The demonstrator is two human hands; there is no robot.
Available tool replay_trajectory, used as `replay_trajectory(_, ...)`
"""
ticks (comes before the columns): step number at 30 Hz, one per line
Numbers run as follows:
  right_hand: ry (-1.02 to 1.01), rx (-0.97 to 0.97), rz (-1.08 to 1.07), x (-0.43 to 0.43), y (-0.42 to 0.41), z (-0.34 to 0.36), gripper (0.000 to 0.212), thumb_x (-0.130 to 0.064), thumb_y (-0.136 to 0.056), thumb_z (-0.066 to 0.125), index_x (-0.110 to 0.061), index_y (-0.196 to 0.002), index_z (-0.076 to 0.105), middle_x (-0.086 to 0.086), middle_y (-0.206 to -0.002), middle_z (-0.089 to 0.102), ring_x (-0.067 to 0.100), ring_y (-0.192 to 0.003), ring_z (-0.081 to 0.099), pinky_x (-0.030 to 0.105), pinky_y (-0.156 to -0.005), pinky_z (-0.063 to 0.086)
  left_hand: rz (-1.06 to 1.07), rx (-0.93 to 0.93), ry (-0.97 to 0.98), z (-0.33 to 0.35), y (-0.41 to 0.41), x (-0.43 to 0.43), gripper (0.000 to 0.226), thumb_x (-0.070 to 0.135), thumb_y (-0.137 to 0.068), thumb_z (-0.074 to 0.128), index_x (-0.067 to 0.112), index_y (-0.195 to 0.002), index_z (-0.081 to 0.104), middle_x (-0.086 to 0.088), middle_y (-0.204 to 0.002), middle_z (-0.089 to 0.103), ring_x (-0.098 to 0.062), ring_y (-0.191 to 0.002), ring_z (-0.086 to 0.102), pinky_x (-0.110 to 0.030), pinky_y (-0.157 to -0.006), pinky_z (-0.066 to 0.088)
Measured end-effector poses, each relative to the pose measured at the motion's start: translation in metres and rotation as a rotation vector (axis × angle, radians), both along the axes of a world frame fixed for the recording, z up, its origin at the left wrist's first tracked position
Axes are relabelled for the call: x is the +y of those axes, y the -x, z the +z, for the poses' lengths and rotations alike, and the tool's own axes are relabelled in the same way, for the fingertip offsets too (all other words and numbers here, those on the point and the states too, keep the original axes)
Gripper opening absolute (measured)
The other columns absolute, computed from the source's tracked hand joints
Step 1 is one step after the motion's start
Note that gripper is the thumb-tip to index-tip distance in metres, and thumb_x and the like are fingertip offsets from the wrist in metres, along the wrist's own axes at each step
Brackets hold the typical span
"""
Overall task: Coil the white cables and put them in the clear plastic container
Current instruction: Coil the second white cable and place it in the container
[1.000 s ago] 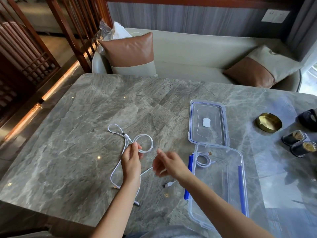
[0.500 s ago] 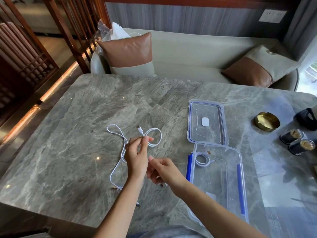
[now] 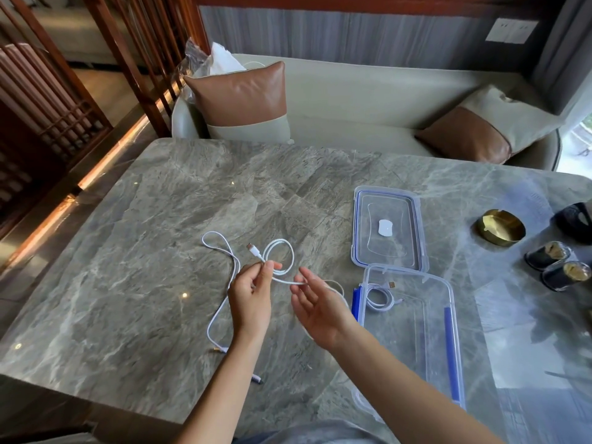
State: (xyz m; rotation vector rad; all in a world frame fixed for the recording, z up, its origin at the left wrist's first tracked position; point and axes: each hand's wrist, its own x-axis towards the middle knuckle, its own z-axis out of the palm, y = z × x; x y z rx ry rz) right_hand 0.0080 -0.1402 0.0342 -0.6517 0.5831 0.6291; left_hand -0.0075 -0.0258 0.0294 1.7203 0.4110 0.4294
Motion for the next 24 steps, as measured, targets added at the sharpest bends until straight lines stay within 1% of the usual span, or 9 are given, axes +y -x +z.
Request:
replay_trajectory(3,0.14,-0.152,0.06,-0.007,-0.007,-0.002,0.025,-0.008,-0.096,0.046,-0.009,-0.118,0.057,0.0,-0.075,0.059,0.009,-0.064,0.057,0.019,-0.061,0.057,-0.053,0.065,-0.034,-0.005,0.003,0.006,0.028,0.019,-0.092,0.054,0.027,-0.068,0.066,0.006,-0.062,0.061,-0.001,-0.053,0.046,-0.011,-0.052,0.033)
replay_trajectory(7,0.264,-0.308,0.279,-0.022,-0.017,0.005,0.029,-0.002,-0.094,0.048,-0.005,-0.123,0.051,0.006,-0.085,0.056,0.016,-0.076,0.06,0.026,-0.062,0.06,-0.209,0.138,0.004,0.0,0.004,0.019,0.031,0.01,-0.091,0.053,0.022,-0.065,0.066,0.014,-0.054,0.061,0.006,-0.055,0.05,-0.005,-0.057,0.036)
replay_trajectory(10,0.349,-0.423,0.479,-0.032,-0.021,0.011,0.026,-0.005,-0.098,0.041,-0.003,-0.119,0.055,0.004,-0.092,0.062,0.013,-0.077,0.064,0.025,-0.063,0.059,-0.422,0.214,-0.026,0.01,0.005,0.03,0.027,0.007,-0.092,0.051,0.013,-0.07,0.065,0.02,-0.043,0.055,0.011,-0.049,0.047,-0.002,-0.054,0.034)
replay_trajectory(13,0.424,-0.548,0.63,-0.034,-0.021,0.013,0.027,-0.013,-0.1,0.037,-0.004,-0.116,0.057,0.001,-0.096,0.066,0.008,-0.07,0.064,0.023,-0.061,0.057,-0.52,0.302,-0.017,0.012,0.004,0.037,0.028,0.013,-0.093,0.05,0.015,-0.069,0.065,0.014,-0.049,0.051,0.001,-0.051,0.042,-0.011,-0.051,0.033)
replay_trajectory(14,0.435,-0.572,0.662,-0.033,-0.02,0.013,0.027,-0.016,-0.1,0.038,-0.005,-0.115,0.058,0.0,-0.094,0.068,0.008,-0.068,0.064,0.023,-0.06,0.057,-0.544,0.334,-0.008,0.012,0.003,0.039,0.028,0.015,-0.093,0.051,0.016,-0.069,0.065,0.003,-0.056,0.05,-0.008,-0.055,0.041,-0.017,-0.051,0.032)
replay_trajectory(16,0.431,-0.597,0.693,-0.033,-0.018,0.009,0.025,-0.019,-0.099,0.041,-0.009,-0.107,0.062,-0.004,-0.083,0.071,0.005,-0.062,0.064,0.021,-0.06,0.055,-0.604,0.379,0.006,0.011,0.004,0.044,0.029,0.016,-0.093,0.05,0.018,-0.068,0.065,-0.005,-0.06,0.042,-0.011,-0.056,0.036,-0.018,-0.049,0.03)
replay_trajectory(18,0.41,-0.605,0.709,-0.035,-0.015,0.006,0.023,-0.019,-0.098,0.045,-0.011,-0.1,0.066,-0.007,-0.072,0.071,0.003,-0.059,0.063,0.019,-0.06,0.055,-0.66,0.416,-0.007,0.014,0.006,0.049,0.03,0.019,-0.093,0.051,0.018,-0.067,0.066,0.002,-0.056,0.04,-0.005,-0.052,0.035,-0.014,-0.048,0.03)
replay_trajectory(20,0.371,-0.607,0.72,-0.035,-0.015,0.004,0.02,-0.021,-0.094,0.052,-0.012,-0.094,0.07,-0.004,-0.074,0.071,0.004,-0.06,0.063,0.019,-0.06,0.054,-0.695,0.445,-0.003,0.016,0.008,0.053,0.029,0.022,-0.092,0.051,0.019,-0.068,0.066,0.01,-0.051,0.043,0.0,-0.049,0.037,-0.012,-0.049,0.032)
replay_trajectory(24,0.258,-0.579,0.735,-0.035,-0.016,0.005,0.021,-0.034,-0.083,0.06,-0.015,-0.082,0.069,0.008,-0.071,0.063,0.005,-0.054,0.06,0.015,-0.055,0.051,-0.739,0.426,0.093,0.018,0.009,0.057,0.029,0.029,-0.089,0.053,0.018,-0.068,0.069,0.014,-0.05,0.052,0.001,-0.052,0.042,-0.009,-0.05,0.034)
